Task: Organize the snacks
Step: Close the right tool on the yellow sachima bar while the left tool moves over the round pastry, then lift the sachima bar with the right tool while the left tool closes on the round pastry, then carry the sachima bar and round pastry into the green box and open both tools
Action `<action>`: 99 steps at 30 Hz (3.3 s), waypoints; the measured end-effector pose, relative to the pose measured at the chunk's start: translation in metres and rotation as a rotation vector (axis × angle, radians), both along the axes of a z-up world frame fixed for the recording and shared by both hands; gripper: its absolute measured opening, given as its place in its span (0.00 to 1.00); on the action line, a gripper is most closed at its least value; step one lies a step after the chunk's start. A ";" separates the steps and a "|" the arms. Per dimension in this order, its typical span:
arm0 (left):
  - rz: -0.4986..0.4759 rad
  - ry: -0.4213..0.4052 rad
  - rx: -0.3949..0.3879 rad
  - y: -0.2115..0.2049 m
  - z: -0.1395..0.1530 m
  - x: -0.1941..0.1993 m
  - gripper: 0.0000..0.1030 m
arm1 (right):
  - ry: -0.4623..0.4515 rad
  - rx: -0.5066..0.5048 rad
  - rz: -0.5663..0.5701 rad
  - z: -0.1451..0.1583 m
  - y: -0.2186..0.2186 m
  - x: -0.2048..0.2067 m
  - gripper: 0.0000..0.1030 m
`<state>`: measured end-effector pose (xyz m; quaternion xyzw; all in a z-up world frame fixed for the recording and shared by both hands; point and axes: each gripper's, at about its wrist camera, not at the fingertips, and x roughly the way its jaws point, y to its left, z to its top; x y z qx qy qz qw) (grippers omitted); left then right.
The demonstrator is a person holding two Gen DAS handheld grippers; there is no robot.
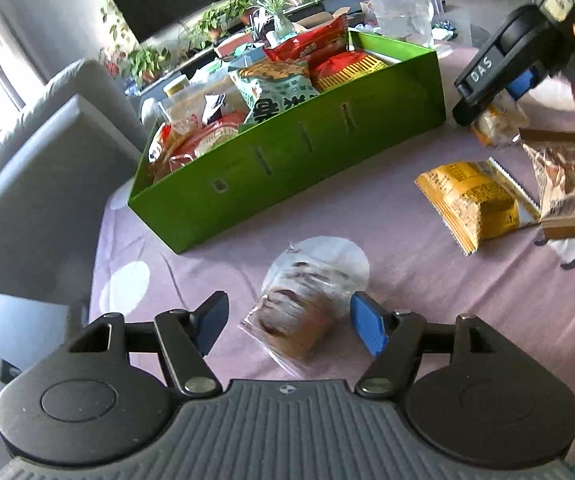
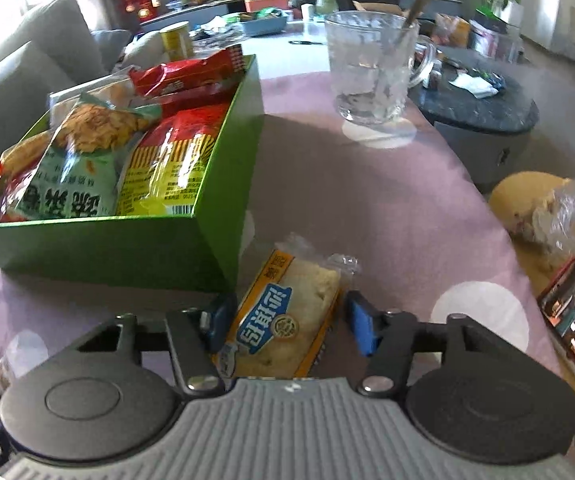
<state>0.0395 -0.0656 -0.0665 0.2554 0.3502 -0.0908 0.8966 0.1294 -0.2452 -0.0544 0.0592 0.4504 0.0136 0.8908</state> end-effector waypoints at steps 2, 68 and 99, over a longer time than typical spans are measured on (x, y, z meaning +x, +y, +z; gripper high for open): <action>-0.006 -0.008 0.016 -0.002 0.000 -0.001 0.64 | 0.001 0.022 0.031 0.001 -0.005 -0.004 0.79; -0.047 -0.017 -0.373 0.039 0.063 0.023 0.36 | -0.239 0.152 0.247 0.085 0.048 -0.002 0.75; -0.078 0.019 -0.477 -0.017 0.078 0.117 0.36 | -0.264 0.224 0.089 0.072 0.013 0.040 0.83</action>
